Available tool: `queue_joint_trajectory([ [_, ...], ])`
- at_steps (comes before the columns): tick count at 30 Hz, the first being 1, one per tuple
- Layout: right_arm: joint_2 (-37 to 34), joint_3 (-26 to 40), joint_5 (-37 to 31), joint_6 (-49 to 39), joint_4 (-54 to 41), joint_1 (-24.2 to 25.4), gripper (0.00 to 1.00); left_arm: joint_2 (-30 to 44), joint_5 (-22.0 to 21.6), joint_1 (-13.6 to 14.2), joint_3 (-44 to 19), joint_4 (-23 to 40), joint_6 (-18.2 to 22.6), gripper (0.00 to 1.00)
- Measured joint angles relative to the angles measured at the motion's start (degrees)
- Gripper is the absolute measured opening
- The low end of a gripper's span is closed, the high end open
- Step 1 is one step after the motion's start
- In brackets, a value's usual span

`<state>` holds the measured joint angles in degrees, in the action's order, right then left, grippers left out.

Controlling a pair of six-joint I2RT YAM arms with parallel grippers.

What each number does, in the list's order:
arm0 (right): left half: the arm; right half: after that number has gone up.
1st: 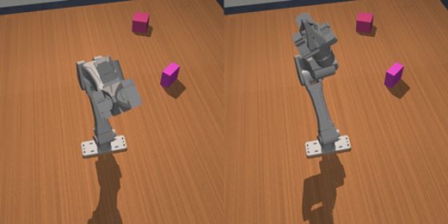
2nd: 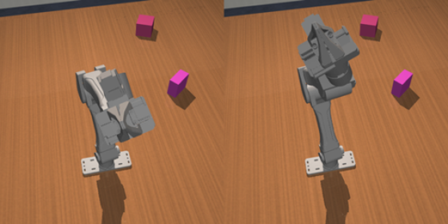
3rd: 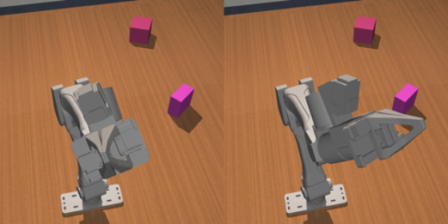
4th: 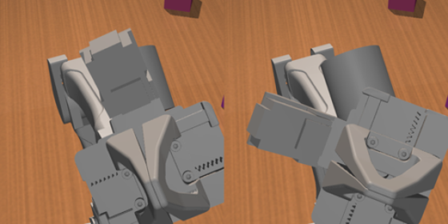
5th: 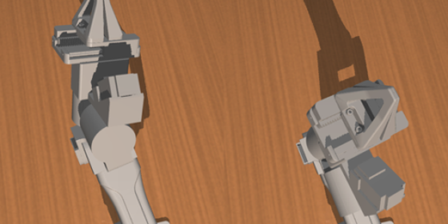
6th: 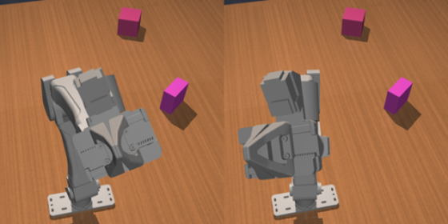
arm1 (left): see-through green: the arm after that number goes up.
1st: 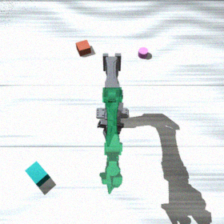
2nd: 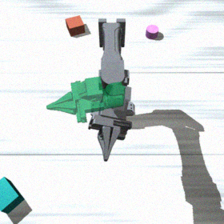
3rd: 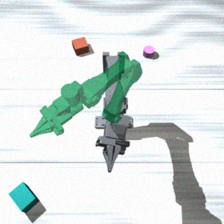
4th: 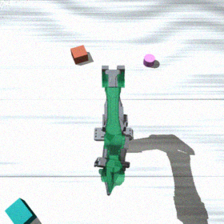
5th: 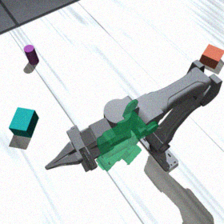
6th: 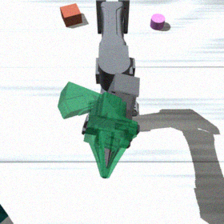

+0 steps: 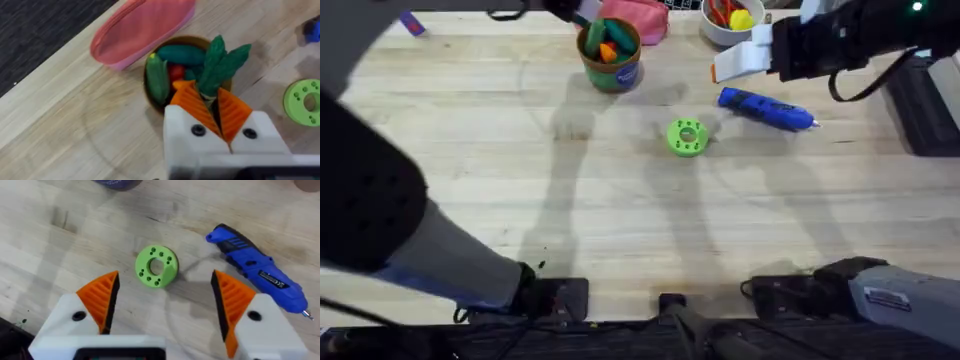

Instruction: Pick up the gripper from the table and insert it into the empty holder that is missing its gripper. Then pick up a screw, insert it into the mounting hole, and use the screwdriver to tighten it. Finally, clean up the table by picking up the vegetable and placing it into the bucket.

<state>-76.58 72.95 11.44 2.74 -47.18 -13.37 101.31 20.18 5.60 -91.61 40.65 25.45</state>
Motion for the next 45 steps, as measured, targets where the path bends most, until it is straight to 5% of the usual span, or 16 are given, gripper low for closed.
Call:
queue_joint_trajectory([
  [13, 0.0, 0.0, 0.0, -0.02, 0.02, 0.0, 0.993, 10.07, -0.25, 4.22, 0.04, -7.9, -0.83, 0.019],
  [14, 0.0, 0.0, 0.02, -0.02, 0.02, 0.0, 0.993, 10.03, -0.22, 4.22, 0.04, -7.99, -0.75, 0.077],
  [19, 0.0, 0.0, 0.01, -0.02, 0.02, 0.0, 0.993, 9.95, -0.26, 4.18, 0.04, -8.3, -0.84, 0.876],
  [21, 0.0, 0.0, 0.0, 0.0, 0.02, 0.0, 0.993, 9.95, -0.26, 4.16, 0.04, -8.14, -1.13, 0.975],
  [29, 0.0, 0.0, 0.0, -0.01, 0.01, 0.0, 0.993, 8.75, -0.28, 4.16, -3.53, 1.32, -1.24, 0.985],
  [35, 0.0, 0.0, 0.04, -0.01, -0.01, 0.0, 0.994, 0.67, -0.81, 4.04, -7.18, 10.19, -1.33, 0.985],
  [45, 4.04, -0.04, 0.63, -0.01, -5.02, 0.0, 0.994, -13.61, -9.67, 3.89, -7.9, 26.93, -5.31, 0.988],
])
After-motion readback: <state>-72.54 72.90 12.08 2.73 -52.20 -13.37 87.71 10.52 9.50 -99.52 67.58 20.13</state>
